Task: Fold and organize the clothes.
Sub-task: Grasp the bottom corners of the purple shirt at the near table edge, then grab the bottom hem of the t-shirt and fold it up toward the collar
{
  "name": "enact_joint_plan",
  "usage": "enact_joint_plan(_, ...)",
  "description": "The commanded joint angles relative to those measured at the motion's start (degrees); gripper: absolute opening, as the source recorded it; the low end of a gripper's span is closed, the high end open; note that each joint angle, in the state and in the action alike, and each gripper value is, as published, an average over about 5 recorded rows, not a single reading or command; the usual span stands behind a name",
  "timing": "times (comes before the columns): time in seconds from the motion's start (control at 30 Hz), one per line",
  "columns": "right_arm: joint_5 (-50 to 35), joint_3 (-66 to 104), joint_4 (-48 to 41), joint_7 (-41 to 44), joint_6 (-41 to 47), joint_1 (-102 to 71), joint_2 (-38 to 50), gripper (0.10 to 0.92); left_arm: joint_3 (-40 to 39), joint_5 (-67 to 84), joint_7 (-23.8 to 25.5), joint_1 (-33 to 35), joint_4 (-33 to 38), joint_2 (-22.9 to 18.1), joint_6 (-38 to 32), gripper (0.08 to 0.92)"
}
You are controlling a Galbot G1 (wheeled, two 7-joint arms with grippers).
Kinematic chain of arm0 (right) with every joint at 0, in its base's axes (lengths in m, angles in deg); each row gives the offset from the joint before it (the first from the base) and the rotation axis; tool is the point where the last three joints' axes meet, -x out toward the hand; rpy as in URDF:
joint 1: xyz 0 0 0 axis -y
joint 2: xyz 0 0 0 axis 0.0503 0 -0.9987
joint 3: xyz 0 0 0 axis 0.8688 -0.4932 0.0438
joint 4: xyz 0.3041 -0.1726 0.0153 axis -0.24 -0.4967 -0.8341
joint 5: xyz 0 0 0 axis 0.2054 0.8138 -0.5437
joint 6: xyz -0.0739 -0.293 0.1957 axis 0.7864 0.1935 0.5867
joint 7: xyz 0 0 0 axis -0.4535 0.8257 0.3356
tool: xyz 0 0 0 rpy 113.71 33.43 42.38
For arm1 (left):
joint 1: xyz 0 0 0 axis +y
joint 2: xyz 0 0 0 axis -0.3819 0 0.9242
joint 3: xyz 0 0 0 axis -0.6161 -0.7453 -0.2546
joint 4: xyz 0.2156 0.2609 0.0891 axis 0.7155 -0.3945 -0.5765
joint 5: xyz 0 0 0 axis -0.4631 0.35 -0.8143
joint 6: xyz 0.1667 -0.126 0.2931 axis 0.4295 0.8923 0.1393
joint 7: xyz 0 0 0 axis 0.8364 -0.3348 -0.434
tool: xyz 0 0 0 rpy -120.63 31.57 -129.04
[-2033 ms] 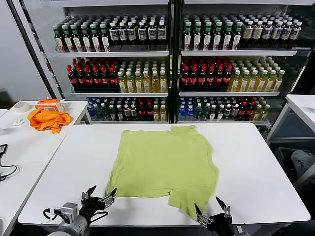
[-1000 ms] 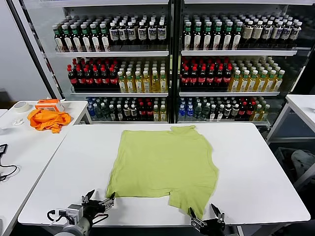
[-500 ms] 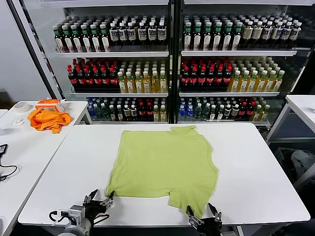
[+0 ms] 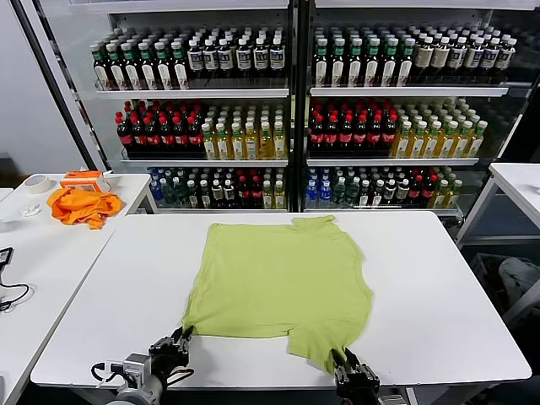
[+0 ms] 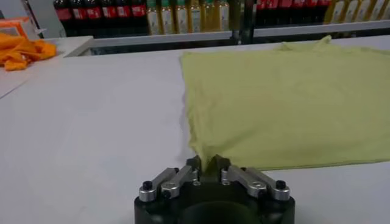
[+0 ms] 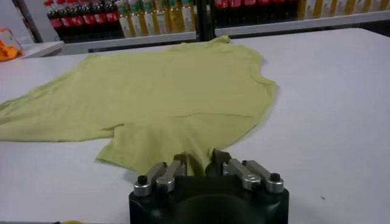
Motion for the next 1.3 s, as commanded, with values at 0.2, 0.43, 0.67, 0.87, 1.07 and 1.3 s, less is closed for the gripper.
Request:
enact_joint_plan(0.2,-2.37,3.10,3.55,3.75,-0.51,-0.26,2.16,0.105,0.26,2.84,0.44,-0.24,1.11,0.28,-1.81,0.082)
enact_joint_plan(0.43,-5.72,7.11,9.32,5.45,0.74,-5.42,4.75,0.105,1.12,6.08,0.02,1.34,4.68,0.88,-2.41,0.082)
enact_joint_plan(0.67,-5.85,12.45,12.27,6.62,1.32,-13.46,6.12,0.105,2.88,6.80,-0.34,5.60,9.80,2.71,-2.41,0.082)
enact_joint_plan(0.87,-5.19,15.30,13.88,7.54,1.33,-18.22,5.98,0.105,4.15,6.63,-1.07,11.47,13.27,3.96,-2.21,0.082)
enact_joint_plan(1.07,-2.39,13.97,12.03,7.51,0.48,-16.28,5.07,0.106,5.01,6.43,-1.50,15.62,14.45,4.63,-2.70,0.082)
enact_joint_plan(1.3,-1.03,10.87,8.67,6.05,0.91,-9.40,4.13,0.256,4.33,6.47,-0.78,11.01,10.03,4.51,-4.07,0.082)
